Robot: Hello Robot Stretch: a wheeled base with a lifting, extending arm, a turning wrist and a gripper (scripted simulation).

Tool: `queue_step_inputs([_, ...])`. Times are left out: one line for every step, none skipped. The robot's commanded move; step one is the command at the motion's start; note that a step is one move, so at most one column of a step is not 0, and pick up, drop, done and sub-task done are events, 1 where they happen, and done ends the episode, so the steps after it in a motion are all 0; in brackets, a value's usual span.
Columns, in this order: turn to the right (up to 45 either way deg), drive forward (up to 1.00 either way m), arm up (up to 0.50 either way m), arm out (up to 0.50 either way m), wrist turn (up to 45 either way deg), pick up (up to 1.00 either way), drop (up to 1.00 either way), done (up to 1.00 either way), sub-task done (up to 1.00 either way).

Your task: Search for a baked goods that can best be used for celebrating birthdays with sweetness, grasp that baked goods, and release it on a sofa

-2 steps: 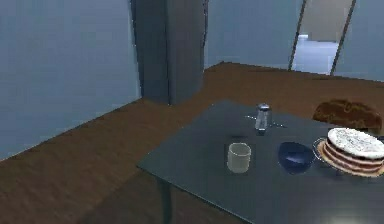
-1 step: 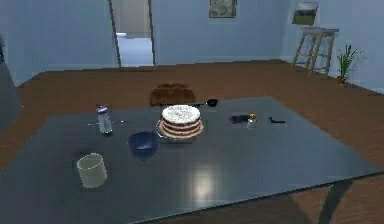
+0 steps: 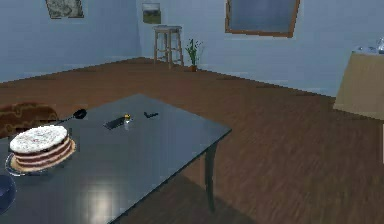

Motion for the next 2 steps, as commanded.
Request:
queue_step_inputs([0.0,0.5,0.0,0.0,0.0,0.0,0.0,0.0,0.0])
queue_step_inputs([-45.0,0.0,0.0,0.0,0.0,0.0,0.0,0.0,0.0])
